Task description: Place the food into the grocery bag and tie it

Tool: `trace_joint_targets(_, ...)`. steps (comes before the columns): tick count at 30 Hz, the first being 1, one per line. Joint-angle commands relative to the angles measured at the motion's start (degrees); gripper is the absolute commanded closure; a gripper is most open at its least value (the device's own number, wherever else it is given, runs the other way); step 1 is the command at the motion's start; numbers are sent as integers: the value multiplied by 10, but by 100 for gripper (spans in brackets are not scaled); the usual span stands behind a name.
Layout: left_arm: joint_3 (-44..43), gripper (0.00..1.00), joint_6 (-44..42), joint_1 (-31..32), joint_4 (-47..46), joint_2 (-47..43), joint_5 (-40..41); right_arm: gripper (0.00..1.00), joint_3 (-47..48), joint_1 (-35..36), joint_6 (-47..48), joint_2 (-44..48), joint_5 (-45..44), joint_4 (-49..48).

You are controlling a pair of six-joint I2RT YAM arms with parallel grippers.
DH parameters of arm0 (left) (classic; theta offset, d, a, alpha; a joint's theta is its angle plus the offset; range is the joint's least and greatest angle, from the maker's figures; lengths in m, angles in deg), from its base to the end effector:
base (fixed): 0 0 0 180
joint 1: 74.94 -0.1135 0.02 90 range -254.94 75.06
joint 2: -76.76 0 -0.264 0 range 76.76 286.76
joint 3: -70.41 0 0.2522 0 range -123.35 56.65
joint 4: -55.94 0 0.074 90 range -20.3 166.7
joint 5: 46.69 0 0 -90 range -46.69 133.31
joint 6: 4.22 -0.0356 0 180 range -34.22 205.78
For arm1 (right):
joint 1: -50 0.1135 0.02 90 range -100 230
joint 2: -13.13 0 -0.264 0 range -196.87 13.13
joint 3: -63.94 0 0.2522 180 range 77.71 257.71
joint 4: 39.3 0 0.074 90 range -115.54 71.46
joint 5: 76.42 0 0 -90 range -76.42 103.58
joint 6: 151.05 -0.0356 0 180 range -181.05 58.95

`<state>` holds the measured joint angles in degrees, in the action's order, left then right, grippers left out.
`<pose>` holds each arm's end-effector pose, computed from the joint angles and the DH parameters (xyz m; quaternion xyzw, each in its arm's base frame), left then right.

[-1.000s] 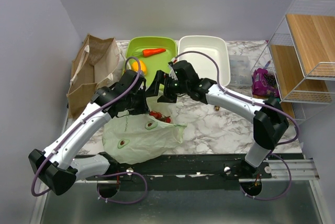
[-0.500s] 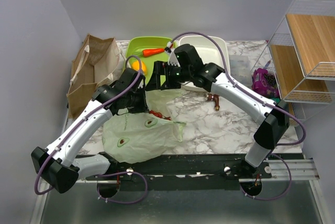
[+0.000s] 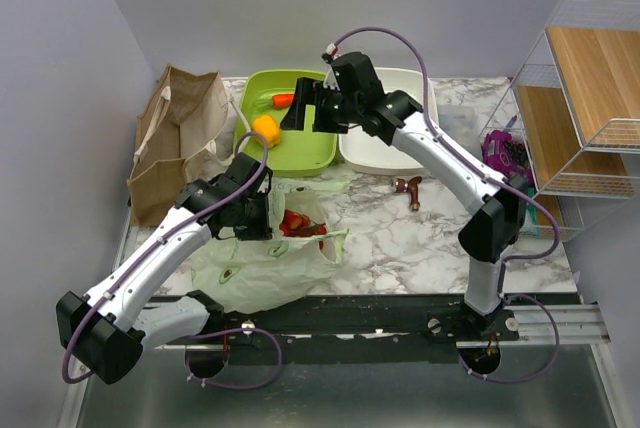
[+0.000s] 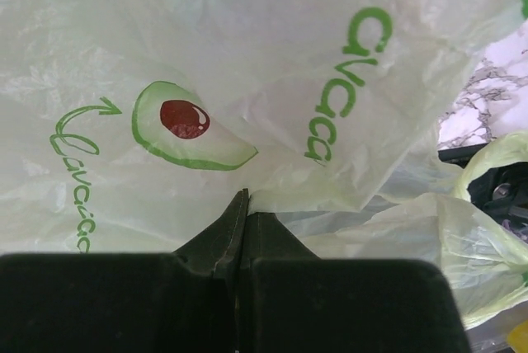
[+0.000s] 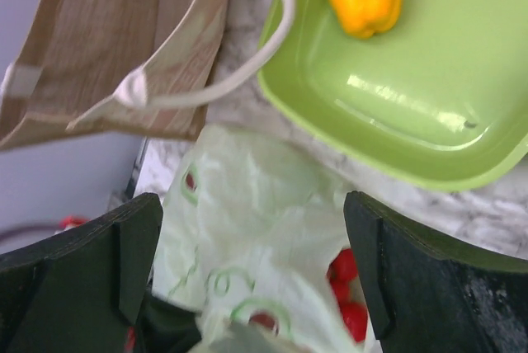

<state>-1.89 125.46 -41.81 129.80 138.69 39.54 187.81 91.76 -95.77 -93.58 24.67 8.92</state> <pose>0.1601 -0.1073 0.2938 -0.0480 0.9717 -0.1618 0.1654 0.3163 0.2916 0.3846 -0.1007 0.8620 0.3692 0.3325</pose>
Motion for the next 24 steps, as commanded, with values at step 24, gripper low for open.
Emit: trace_joint_targets(24,4,100,19,-3,87,-28,26,0,156,-51,-39,-332,59,-241)
